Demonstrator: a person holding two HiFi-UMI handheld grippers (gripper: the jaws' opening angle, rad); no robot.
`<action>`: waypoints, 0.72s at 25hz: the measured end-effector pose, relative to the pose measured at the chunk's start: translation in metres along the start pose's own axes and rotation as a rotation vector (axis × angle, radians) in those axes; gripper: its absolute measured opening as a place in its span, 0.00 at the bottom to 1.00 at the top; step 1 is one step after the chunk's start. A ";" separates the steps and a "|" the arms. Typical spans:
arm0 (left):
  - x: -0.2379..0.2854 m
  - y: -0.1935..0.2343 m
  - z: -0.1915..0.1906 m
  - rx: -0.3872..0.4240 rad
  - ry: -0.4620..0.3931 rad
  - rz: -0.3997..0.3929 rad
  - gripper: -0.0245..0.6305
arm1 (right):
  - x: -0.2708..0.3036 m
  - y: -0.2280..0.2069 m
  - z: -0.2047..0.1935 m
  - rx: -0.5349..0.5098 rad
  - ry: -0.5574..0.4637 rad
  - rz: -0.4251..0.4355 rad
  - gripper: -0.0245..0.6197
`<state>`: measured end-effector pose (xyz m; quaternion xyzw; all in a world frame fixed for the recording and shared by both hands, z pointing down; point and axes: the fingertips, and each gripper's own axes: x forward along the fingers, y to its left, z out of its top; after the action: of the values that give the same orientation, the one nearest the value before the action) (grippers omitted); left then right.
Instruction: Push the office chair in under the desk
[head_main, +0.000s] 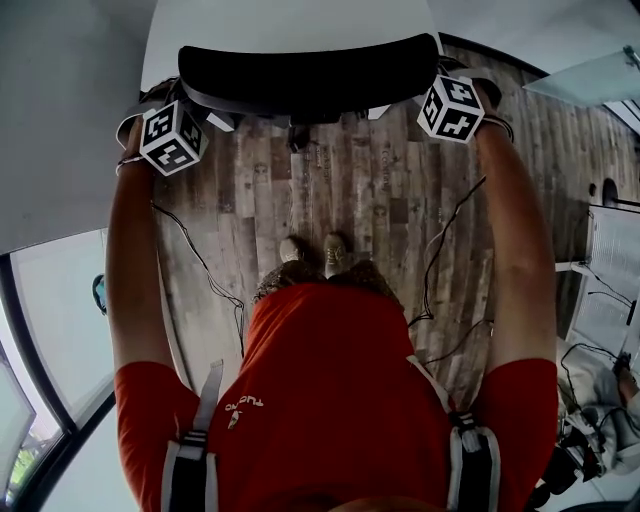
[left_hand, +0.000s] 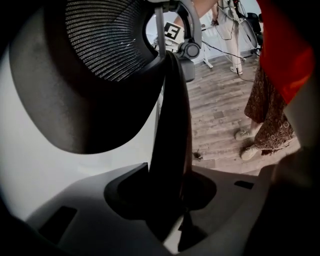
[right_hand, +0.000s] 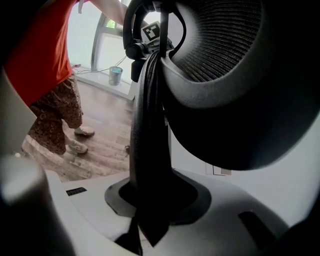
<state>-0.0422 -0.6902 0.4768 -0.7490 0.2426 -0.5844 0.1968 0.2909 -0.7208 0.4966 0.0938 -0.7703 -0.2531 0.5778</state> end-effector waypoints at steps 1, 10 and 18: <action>0.001 0.001 0.000 0.001 0.001 0.007 0.26 | 0.002 -0.001 -0.002 -0.004 0.000 0.001 0.22; 0.009 0.005 0.008 -0.002 0.007 0.015 0.26 | 0.006 -0.011 -0.015 -0.010 -0.002 0.006 0.22; 0.009 0.000 0.014 -0.010 0.002 0.025 0.26 | 0.005 -0.012 -0.016 -0.003 -0.012 -0.010 0.24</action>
<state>-0.0268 -0.6956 0.4805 -0.7462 0.2550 -0.5814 0.2002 0.3027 -0.7378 0.4985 0.0950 -0.7729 -0.2578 0.5720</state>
